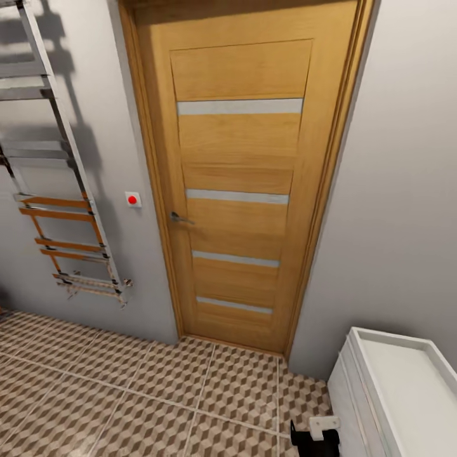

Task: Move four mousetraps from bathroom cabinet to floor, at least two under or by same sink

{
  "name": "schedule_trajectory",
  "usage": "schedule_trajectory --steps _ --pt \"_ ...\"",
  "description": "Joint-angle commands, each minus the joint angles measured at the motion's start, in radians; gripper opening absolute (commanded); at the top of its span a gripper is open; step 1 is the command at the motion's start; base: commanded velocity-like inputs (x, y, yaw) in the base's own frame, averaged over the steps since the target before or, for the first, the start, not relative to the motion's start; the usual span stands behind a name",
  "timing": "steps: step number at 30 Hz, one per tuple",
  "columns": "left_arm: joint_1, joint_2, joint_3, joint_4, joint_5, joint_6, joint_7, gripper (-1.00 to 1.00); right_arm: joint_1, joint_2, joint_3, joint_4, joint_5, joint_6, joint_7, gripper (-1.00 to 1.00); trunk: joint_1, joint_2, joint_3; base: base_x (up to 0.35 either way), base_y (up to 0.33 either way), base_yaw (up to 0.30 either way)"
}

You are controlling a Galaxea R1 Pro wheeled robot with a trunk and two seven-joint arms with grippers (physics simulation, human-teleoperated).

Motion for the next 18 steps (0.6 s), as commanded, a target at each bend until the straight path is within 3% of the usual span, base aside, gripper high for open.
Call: schedule_trajectory --steps 1,18 --pt "-0.002 0.000 0.002 0.004 -0.010 -0.006 0.009 1.00 -0.001 0.000 0.009 0.001 -0.008 -0.003 -0.004 1.00 0.001 -0.002 -0.002 0.000 0.000 0.260" --pt "-0.002 0.000 0.002 0.004 -0.010 -0.006 0.009 1.00 -0.001 0.000 0.009 0.001 -0.006 -0.003 -0.004 1.00 0.001 -0.002 -0.002 0.000 0.000 0.260"
